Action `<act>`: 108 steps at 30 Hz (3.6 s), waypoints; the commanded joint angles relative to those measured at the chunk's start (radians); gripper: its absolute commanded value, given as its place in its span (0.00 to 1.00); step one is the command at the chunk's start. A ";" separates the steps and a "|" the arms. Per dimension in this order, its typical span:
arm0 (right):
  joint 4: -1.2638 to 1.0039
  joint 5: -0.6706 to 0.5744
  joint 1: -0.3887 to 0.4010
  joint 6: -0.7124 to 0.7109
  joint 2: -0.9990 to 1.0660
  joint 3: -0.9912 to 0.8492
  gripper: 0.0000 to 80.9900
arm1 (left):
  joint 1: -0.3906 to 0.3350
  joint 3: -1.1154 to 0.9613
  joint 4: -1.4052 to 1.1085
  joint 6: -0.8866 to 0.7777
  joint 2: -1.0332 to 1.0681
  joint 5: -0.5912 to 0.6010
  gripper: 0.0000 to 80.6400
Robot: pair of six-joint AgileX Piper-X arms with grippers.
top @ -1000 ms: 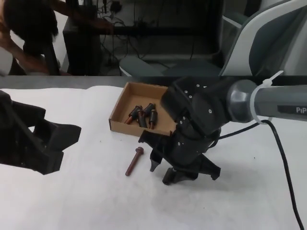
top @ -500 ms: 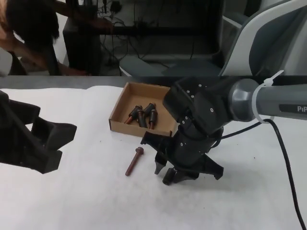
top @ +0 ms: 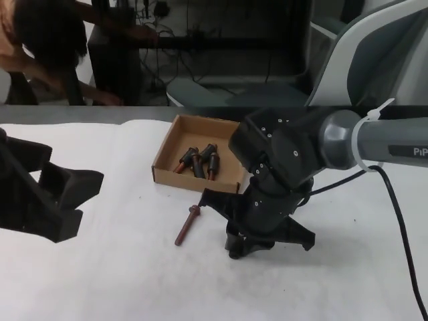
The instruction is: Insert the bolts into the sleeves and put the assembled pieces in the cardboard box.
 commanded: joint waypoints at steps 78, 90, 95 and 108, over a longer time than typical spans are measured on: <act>0.199 -0.059 -0.001 -0.605 -0.937 0.356 0.01 | -0.149 -0.519 -0.114 -0.037 1.216 -0.015 0.77; 0.199 -0.059 -0.001 -0.605 -0.937 0.356 0.01 | -0.149 -0.569 -0.056 -0.041 1.267 -0.028 0.68; 0.199 -0.059 -0.001 -0.605 -0.937 0.356 0.01 | -0.149 -0.577 -0.030 -0.037 1.267 -0.044 0.39; 0.199 -0.051 -0.001 -0.605 -0.937 0.356 0.01 | -0.151 -0.577 0.094 -0.016 1.267 -0.095 0.32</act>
